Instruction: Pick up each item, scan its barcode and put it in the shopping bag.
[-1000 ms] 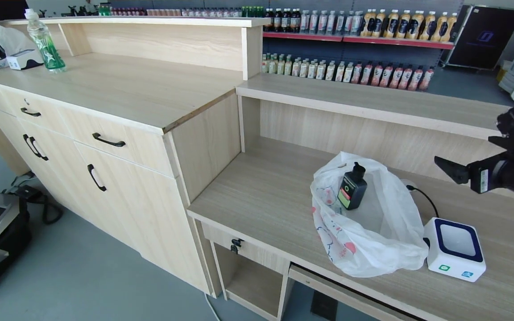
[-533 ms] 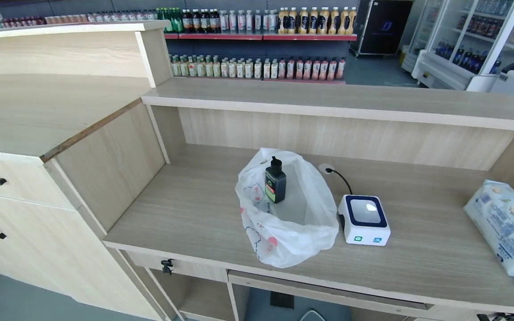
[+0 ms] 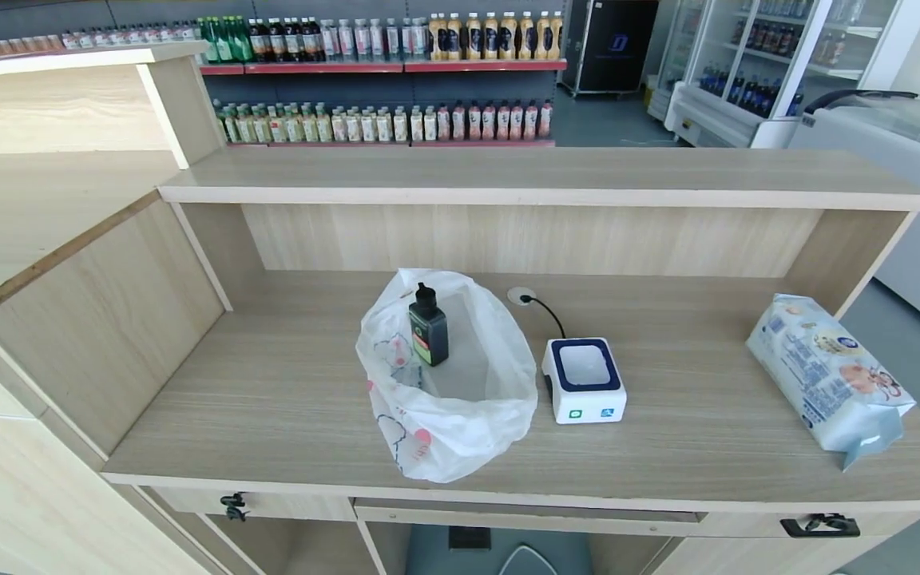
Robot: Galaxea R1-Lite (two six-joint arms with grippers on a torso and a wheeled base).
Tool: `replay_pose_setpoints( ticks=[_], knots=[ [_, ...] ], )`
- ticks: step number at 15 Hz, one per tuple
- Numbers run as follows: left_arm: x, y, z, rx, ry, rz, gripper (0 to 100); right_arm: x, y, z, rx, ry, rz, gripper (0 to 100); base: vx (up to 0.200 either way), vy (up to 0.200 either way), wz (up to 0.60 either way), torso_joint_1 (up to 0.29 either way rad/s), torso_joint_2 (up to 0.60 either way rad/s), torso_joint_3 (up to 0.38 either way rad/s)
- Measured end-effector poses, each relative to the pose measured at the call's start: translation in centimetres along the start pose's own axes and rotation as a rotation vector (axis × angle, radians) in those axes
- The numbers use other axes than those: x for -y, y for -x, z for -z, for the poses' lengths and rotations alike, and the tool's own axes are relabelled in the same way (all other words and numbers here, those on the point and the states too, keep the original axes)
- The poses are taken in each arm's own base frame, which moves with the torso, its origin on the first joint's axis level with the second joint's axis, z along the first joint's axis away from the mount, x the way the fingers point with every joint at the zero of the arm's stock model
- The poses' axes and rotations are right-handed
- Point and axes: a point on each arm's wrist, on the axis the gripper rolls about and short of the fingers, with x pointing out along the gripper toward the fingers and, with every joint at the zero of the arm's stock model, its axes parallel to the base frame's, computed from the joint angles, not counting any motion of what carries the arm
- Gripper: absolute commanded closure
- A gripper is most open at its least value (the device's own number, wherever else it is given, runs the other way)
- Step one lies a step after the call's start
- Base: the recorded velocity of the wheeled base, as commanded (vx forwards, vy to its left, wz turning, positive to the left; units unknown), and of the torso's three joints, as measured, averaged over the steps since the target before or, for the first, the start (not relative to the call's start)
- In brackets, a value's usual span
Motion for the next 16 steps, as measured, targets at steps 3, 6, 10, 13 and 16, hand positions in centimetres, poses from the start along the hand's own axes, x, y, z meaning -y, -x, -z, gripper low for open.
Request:
replay_pose_setpoints(
  ticks=[3,6,10,13,16],
  knots=[
    [0.0,0.0,0.0,0.000,0.000,-0.001,0,-0.5,-2.5,3.4,-0.072,-0.029,-0.204,0,0.000,0.000,0.00,0.000,0.00,0.000],
    [0.0,0.0,0.0,0.000,0.000,-0.001,0,-0.5,-4.1,4.9,-0.127,-0.047,-0.227,0,0.000,0.000,0.00,0.000,0.00,0.000],
    [0.0,0.0,0.0,-0.001,0.000,-0.001,0,-1.1,-6.7,4.6,-0.039,-0.033,-0.298,0,0.000,0.000,0.00,0.000,0.00,0.000],
    [0.0,0.0,0.0,0.000,0.000,-0.001,0,-1.6,-8.3,4.8,-0.046,-0.008,-0.326,0,0.000,0.000,0.00,0.000,0.00,0.000],
    [0.0,0.0,0.0,0.000,0.000,-0.001,0,-2.3,-9.9,5.3,-0.071,0.007,-0.353,0,0.000,0.000,0.00,0.000,0.00,0.000]
  ],
)
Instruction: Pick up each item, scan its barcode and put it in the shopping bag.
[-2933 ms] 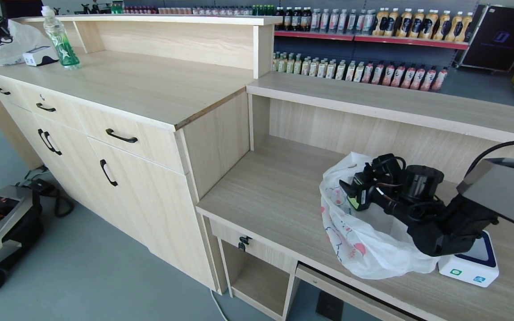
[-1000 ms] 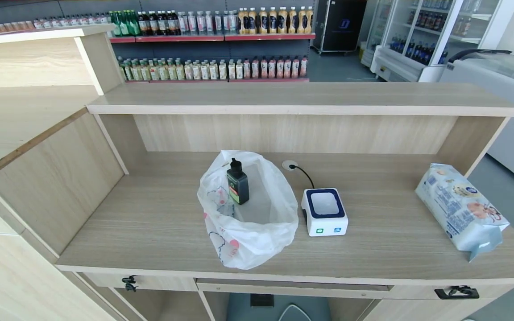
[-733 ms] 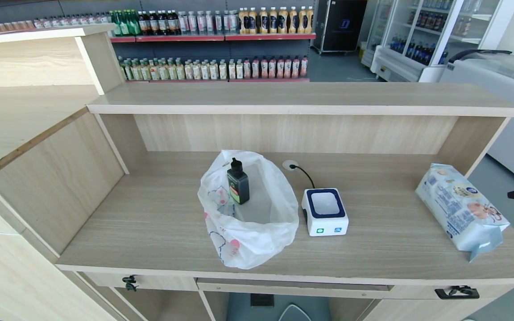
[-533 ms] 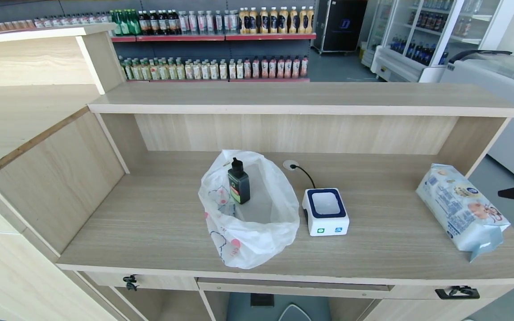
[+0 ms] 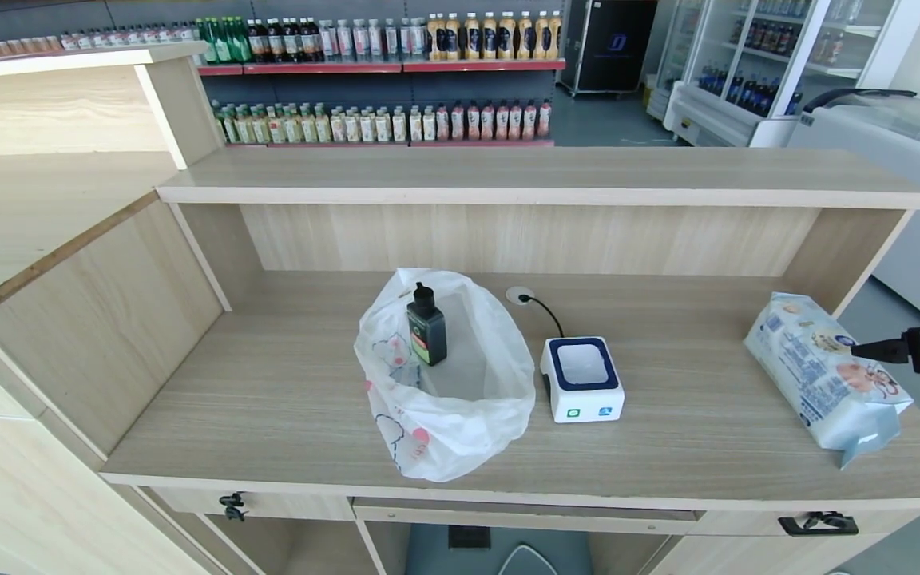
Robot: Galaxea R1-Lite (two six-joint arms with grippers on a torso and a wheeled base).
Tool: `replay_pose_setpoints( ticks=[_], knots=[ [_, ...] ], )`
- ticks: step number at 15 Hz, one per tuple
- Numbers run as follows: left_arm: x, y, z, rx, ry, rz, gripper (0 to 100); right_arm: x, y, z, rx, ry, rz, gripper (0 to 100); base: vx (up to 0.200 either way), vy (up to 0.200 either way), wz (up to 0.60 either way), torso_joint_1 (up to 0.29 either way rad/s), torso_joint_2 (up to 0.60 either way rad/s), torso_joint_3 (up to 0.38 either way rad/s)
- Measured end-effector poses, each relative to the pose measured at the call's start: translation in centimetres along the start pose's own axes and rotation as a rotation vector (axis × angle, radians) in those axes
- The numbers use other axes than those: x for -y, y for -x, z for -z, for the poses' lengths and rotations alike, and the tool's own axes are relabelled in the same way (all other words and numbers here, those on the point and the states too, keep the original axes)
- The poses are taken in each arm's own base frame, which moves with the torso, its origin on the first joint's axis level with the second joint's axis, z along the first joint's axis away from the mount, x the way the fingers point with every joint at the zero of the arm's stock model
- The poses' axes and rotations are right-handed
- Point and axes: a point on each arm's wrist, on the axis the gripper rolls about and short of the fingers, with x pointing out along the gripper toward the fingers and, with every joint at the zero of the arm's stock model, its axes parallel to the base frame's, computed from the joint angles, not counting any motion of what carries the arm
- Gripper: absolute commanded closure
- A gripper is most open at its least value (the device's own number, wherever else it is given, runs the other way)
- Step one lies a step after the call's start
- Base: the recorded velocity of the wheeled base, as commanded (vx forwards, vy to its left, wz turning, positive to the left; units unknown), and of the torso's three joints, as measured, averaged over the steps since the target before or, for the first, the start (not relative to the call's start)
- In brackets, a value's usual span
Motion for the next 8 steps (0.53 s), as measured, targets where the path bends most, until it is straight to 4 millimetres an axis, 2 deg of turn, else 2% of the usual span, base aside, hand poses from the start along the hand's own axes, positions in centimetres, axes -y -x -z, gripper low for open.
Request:
replay_pose_setpoints(
  ticks=[3,8],
  knots=[
    [0.0,0.0,0.0,0.000,0.000,0.000,0,-0.4,-1.9,-0.1,0.029,0.024,-0.012,0,0.000,0.000,0.00,0.000,0.00,0.000],
    [0.0,0.0,0.0,0.000,0.000,0.001,0,-2.3,-5.1,0.7,-0.007,0.046,-0.084,0,0.000,0.000,0.00,0.000,0.00,0.000]
  ],
)
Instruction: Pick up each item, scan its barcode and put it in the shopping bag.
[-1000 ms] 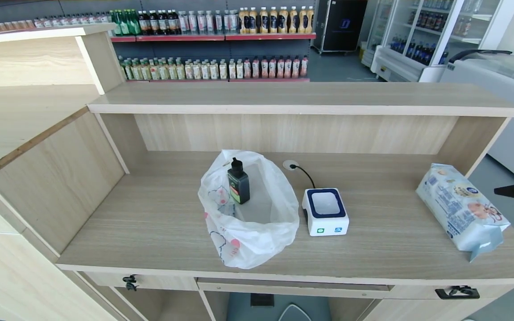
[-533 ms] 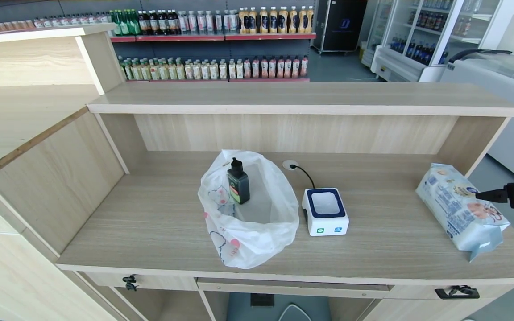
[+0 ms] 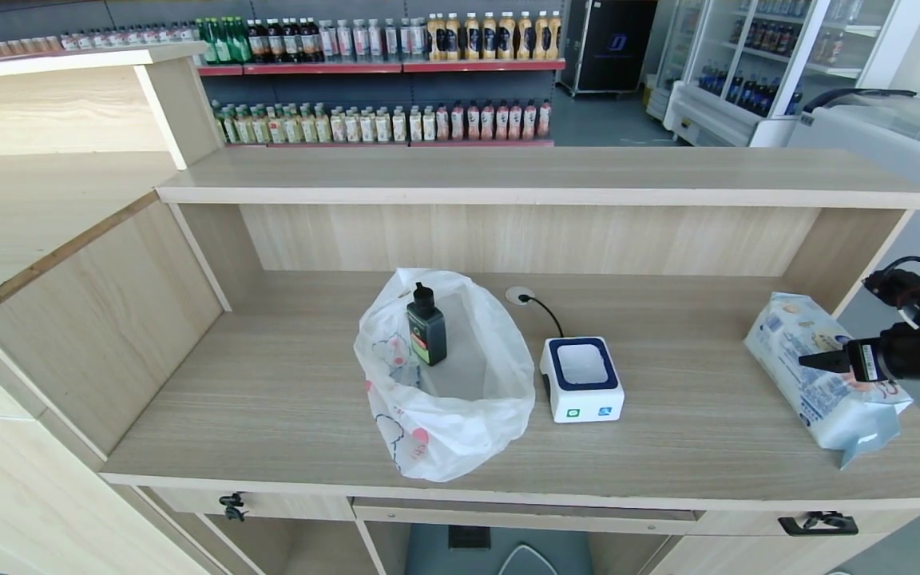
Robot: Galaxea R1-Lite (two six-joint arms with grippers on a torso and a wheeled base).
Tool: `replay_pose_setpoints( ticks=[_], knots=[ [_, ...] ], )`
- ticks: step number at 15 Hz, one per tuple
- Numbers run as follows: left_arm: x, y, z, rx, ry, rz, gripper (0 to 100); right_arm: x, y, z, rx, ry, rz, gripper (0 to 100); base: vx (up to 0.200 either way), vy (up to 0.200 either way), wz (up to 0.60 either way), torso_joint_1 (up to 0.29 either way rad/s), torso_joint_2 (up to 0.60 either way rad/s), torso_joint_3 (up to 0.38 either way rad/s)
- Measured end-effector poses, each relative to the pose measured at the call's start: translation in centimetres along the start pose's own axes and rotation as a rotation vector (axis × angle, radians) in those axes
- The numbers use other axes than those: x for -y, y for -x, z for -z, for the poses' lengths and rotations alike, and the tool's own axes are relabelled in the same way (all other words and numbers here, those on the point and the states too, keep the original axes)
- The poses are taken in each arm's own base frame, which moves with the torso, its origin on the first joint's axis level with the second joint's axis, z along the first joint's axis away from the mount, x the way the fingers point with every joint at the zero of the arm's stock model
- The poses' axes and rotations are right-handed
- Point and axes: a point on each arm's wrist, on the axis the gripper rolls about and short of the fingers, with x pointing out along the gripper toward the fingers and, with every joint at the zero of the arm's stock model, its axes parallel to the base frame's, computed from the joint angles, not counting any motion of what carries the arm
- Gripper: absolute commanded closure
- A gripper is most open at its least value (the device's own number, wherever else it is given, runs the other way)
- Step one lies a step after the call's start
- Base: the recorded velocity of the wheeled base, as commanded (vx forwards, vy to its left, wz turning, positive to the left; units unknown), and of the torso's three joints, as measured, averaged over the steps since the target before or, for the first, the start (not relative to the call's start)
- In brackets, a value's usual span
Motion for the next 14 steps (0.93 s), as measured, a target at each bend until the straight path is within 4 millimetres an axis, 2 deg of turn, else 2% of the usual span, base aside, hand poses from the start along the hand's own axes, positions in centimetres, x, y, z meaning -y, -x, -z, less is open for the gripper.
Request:
replay_pose_setpoints(
  ticks=[7,11,12,14],
  knots=[
    [0.0,0.0,0.0,0.000,0.000,-0.001,0,-0.6,-3.7,2.1,-0.014,0.011,-0.025,0,0.000,0.000,0.00,0.000,0.00,0.000],
    [0.0,0.0,0.0,0.000,0.000,-0.001,0,-0.8,-4.5,3.3,-0.053,-0.001,-0.038,0,0.000,0.000,0.00,0.000,0.00,0.000],
    [0.0,0.0,0.0,0.000,0.000,-0.001,0,-0.8,-4.5,3.6,-0.055,-0.003,-0.038,100,0.000,0.000,0.00,0.000,0.00,0.000],
    [0.0,0.0,0.0,0.000,0.000,-0.001,0,-0.7,-4.6,4.0,-0.040,0.011,-0.026,100,0.000,0.000,0.00,0.000,0.00,0.000]
  ],
)
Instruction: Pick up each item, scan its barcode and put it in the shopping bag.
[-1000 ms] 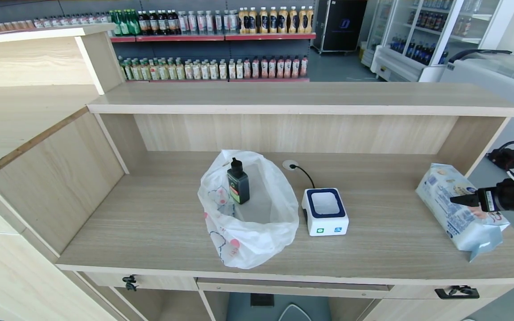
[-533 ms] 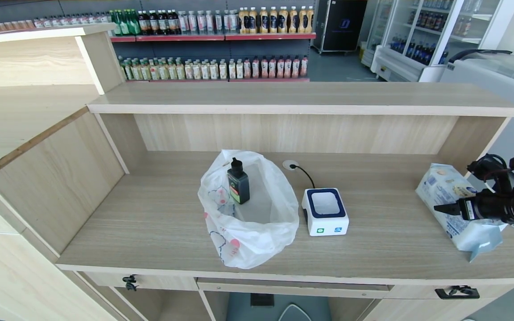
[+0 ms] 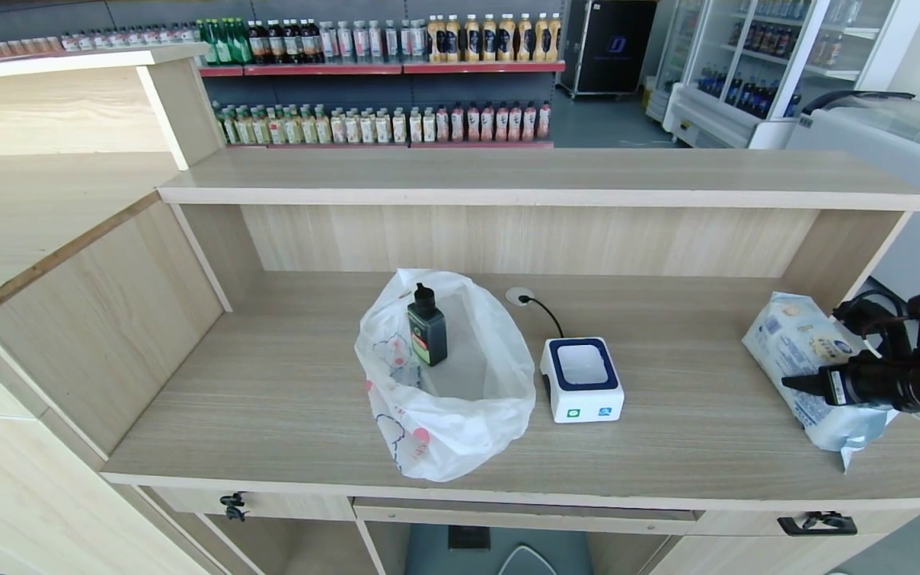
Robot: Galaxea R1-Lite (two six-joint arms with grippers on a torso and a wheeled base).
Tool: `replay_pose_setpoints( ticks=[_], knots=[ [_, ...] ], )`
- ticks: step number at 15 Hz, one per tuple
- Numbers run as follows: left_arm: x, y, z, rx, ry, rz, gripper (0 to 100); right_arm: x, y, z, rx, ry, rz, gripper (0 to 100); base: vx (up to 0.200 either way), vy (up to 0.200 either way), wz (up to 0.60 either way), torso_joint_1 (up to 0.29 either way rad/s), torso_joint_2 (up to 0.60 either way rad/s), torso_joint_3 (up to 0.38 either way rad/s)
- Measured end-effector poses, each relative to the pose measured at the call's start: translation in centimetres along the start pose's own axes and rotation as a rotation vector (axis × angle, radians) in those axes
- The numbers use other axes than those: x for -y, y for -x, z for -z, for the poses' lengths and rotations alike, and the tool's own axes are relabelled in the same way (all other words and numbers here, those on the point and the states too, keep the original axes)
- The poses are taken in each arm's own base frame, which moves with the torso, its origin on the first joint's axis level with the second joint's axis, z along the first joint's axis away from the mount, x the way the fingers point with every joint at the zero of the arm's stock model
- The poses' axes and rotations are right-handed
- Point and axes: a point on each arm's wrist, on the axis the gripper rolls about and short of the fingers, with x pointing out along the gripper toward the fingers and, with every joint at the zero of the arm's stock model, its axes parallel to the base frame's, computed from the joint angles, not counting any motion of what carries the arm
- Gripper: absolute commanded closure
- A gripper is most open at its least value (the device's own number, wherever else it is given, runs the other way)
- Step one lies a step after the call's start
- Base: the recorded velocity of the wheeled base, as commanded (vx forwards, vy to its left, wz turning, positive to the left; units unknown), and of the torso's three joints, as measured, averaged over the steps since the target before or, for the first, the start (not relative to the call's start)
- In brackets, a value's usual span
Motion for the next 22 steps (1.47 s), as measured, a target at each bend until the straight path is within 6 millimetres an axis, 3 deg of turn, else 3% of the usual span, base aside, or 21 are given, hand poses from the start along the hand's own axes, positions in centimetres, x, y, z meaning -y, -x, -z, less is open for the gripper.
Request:
replay_pose_setpoints(
  ticks=[4,7,9,12,14,16,22],
  knots=[
    [0.0,0.0,0.0,0.000,0.000,0.000,0,0.0,0.4,0.5,0.022,0.018,0.014,100,0.000,0.000,0.00,0.000,0.00,0.000],
    [0.0,0.0,0.0,0.000,0.000,0.000,0,-0.4,2.3,0.8,0.046,0.004,-0.040,100,0.000,0.000,0.00,0.000,0.00,0.000],
    [0.0,0.0,0.0,0.000,0.000,0.000,0,-1.1,5.2,0.0,0.098,-0.016,-0.110,100,0.000,0.000,0.00,0.000,0.00,0.000],
    [0.0,0.0,0.0,0.000,0.000,0.000,0,-3.3,12.7,-2.5,0.273,-0.002,-0.246,100,0.000,0.000,0.00,0.000,0.00,0.000],
    [0.0,0.0,0.0,0.000,0.000,0.000,0,-5.6,18.1,-3.5,0.448,0.058,-0.474,100,0.000,0.000,0.00,0.000,0.00,0.000],
    [0.0,0.0,0.0,0.000,0.000,0.001,0,-7.4,21.6,-3.8,0.583,0.174,-0.666,100,0.000,0.000,0.00,0.000,0.00,0.000],
    [0.0,0.0,0.0,0.000,0.000,0.000,0,-10.8,24.3,-4.9,0.660,0.300,-0.852,100,0.000,0.000,0.00,0.000,0.00,0.000]
  ],
)
